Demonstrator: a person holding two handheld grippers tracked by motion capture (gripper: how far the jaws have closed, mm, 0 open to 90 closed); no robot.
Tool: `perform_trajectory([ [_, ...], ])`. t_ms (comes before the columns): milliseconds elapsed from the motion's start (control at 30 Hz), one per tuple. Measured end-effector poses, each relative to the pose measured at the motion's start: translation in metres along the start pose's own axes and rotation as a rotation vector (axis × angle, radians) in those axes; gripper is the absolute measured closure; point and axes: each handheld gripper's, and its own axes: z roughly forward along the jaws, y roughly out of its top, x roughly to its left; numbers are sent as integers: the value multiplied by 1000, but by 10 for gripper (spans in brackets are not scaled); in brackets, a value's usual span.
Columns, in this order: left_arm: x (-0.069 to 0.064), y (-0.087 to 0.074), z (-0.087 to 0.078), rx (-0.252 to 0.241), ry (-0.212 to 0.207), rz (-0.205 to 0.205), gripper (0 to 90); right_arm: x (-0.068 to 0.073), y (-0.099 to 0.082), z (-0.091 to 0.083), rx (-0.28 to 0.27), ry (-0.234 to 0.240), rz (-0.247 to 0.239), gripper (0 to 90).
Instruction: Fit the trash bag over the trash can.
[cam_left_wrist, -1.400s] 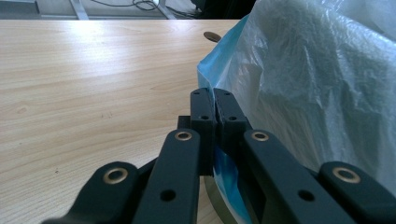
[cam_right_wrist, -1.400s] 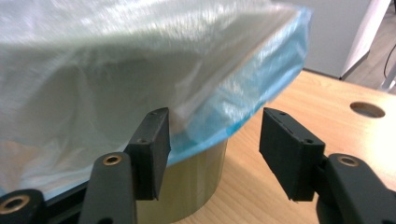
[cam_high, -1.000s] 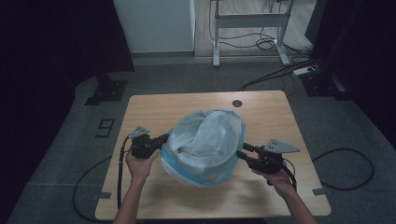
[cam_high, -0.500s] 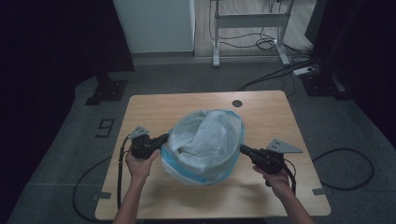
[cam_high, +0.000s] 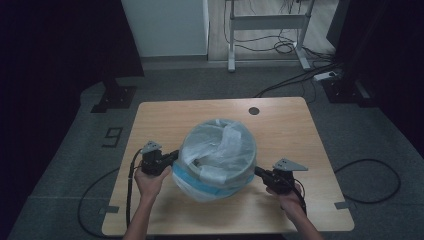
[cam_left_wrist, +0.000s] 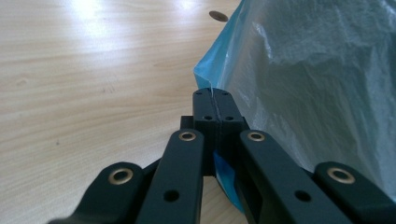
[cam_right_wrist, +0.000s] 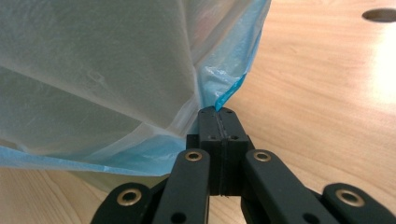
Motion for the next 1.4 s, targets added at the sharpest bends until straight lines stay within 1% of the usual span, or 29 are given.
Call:
perform_trajectory([
  [33, 0, 0, 0, 0, 0, 0, 897, 0, -1, 1, 7, -6, -9, 889],
  [67, 0, -3, 1, 10, -1, -3, 897, 1, -2, 3, 20, -14, -14, 889],
  [100, 0, -3, 1, 10, -1, -3, 897, 1, -2, 3, 20, -14, -14, 889],
  [133, 0, -5, 2, 25, 0, -5, 897, 1, -5, 5, 43, -21, -17, 889],
  [167, 0, -5, 2, 25, 0, -5, 897, 1, -5, 5, 43, -21, -17, 889],
  [200, 0, -6, 2, 34, 3, 0, 897, 1, -7, 6, 57, -28, -14, 889],
  [233, -1, -6, 3, 40, 3, 6, 897, 1, -7, 6, 57, -28, -14, 889],
  [300, -3, -6, 6, 55, -7, 4, 896, 0, -8, 8, 70, -35, -12, 889],
  [333, -3, -7, 10, 74, -13, 3, 895, -2, -9, 11, 88, -48, -4, 889],
  [367, -3, -7, 10, 74, -13, 3, 895, -2, -10, 12, 93, -51, 2, 889],
  [400, -5, -8, 13, 86, -15, 8, 894, -3, -11, 13, 95, -53, 2, 888],
  [567, -8, -10, 17, 100, -27, 19, 887, -5, -13, 14, 98, -57, 8, 888],
  [667, -9, -10, 17, 102, -29, 23, 859, -8, -13, 10, 79, -60, 19, 886],
  [700, -9, -10, 15, 94, -22, 25, 816, -9, -13, 9, 70, -58, 24, 884],
  [733, -7, -8, 10, 59, -7, 19, 753, -10, -13, 7, 58, -58, 26, 869],
  [767, -7, -8, 10, 59, -7, 19, 694, -10, -13, 7, 58, -58, 26, 869],
  [800, -3, -6, 1, 17, -21, -2, 635, -10, -12, 4, 36, -59, 24, 835],
  [833, -3, -6, 1, 17, -21, -2, 580, -10, -12, 4, 36, -59, 24, 835],
  [867, 2, -4, -9, -29, -16, -8, 532, -11, -10, -1, 15, -70, 24, 776],
  [933, 7, -2, -20, -61, -21, -12, 456, -11, -9, -4, -4, -81, 25, 759],
  [1000, 10, -2, -29, -87, -34, -10, 437, -13, -8, -7, -25, -73, 30, 721],
  [1033, 10, -2, -29, -87, -34, -10, 435, -13, -7, -9, -37, -74, 30, 680],
  [1067, 11, -2, -35, -96, -47, 6, 432, -13, -7, -10, -49, -75, 31, 636],
  [1167, 9, -1, -43, -111, -41, 32, 412, -11, -4, -16, -77, -76, 27, 558],
  [1267, 10, 0, -50, -137, -32, 54, 333, -8, -2, -21, -99, -75, 20, 513],
  [1300, 10, 0, -50, -137, -32, 54, 295, -8, -2, -21, -99, -75, 20, 513],
  [1333, 11, 1, -53, -145, -25, 55, 295, -7, -1, -23, -105, -76, 17, 504],
  [1367, 12, 1, -55, -156, -21, 54, 267, -6, 0, -24, -112, -75, 12, 498],
  [1400, 14, 3, -58, -174, -28, 51, 224, -5, 0, -27, -126, -72, 5, 488],
])
